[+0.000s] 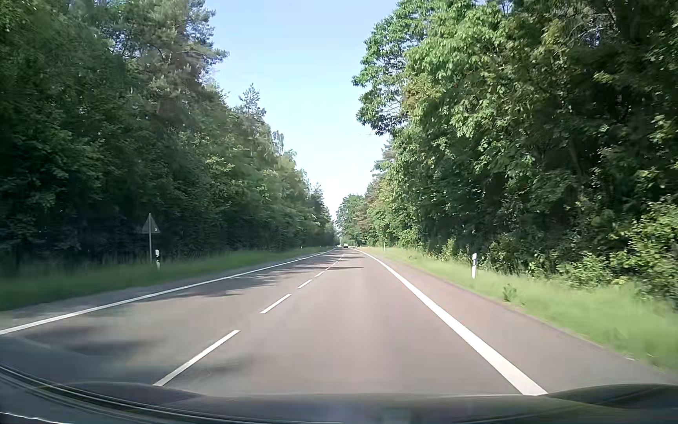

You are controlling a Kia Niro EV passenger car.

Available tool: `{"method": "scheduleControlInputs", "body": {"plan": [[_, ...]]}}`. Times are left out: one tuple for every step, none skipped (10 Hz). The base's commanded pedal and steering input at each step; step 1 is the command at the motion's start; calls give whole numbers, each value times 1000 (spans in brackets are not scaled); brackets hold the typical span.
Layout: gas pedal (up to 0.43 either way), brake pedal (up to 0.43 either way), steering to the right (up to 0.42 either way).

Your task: Follow the waypoints while adhering to traffic rules and regulations

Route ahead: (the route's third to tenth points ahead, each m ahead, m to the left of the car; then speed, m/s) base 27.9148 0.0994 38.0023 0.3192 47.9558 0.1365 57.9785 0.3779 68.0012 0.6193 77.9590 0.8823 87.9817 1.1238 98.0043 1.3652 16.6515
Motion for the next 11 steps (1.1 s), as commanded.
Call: {"method": "scheduleControlInputs", "body": {"plan": [[130, 30, -3], [130, 30, -2], [130, 30, -2], [130, 30, -3], [130, 30, -3], [130, 30, -2], [130, 30, -2], [130, 30, -2], [130, 30, -2], [130, 30, -2], [130, 30, -2]]}}
